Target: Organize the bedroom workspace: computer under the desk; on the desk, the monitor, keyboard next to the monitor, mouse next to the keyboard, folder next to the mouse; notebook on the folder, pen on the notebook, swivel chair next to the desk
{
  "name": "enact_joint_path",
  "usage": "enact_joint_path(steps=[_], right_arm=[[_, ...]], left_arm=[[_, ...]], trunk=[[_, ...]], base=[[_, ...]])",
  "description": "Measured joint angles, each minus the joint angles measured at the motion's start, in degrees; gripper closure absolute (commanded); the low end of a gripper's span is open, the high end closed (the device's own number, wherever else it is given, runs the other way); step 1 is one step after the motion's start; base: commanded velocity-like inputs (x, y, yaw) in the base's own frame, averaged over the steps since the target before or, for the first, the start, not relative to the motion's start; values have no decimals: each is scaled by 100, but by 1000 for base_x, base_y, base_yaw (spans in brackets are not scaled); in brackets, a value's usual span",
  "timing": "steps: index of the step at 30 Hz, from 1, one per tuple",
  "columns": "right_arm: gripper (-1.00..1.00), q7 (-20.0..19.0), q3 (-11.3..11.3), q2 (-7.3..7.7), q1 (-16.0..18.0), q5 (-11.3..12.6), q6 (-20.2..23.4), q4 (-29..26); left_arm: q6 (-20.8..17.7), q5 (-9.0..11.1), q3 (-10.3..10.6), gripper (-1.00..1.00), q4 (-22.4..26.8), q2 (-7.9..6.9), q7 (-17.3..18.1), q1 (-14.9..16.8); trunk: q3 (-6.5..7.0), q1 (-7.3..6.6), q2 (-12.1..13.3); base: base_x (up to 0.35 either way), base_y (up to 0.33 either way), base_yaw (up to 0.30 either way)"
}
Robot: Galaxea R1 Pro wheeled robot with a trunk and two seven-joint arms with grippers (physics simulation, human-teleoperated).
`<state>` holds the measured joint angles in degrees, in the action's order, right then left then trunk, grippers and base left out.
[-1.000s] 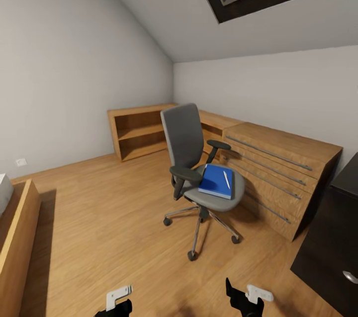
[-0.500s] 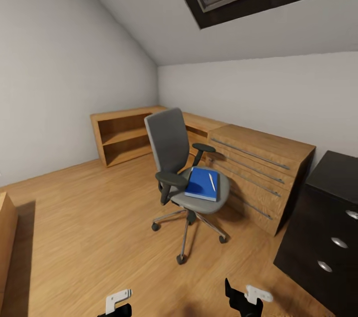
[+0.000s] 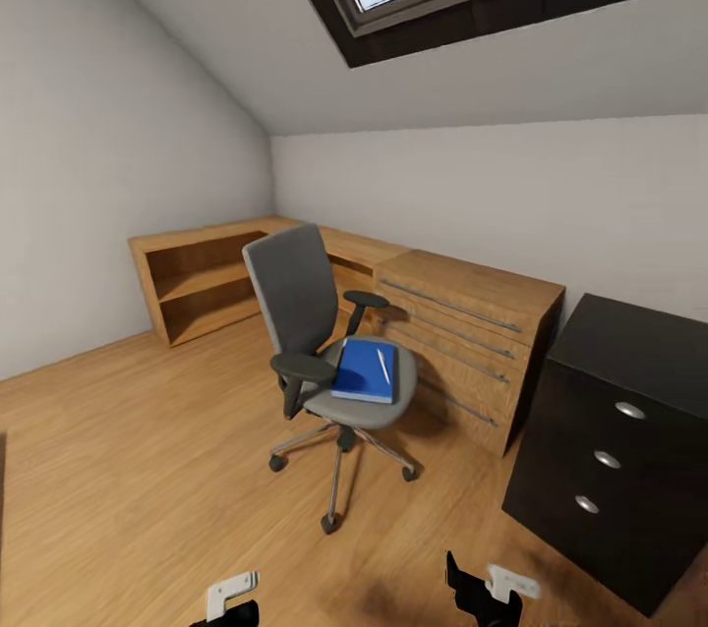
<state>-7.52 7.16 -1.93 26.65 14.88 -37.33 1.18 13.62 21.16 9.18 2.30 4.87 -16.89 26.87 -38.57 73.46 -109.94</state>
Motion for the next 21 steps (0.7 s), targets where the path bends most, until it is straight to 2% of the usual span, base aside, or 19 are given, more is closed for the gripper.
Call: enact_joint_path(steps=[21], right_arm=[[-100, 205, 11, -26, 0, 34, 11, -3]], left_arm=[[-14, 1, 8, -100, -55, 9, 18, 0]], trunk=[[392, -461, 842]], base=[[0, 0, -288]])
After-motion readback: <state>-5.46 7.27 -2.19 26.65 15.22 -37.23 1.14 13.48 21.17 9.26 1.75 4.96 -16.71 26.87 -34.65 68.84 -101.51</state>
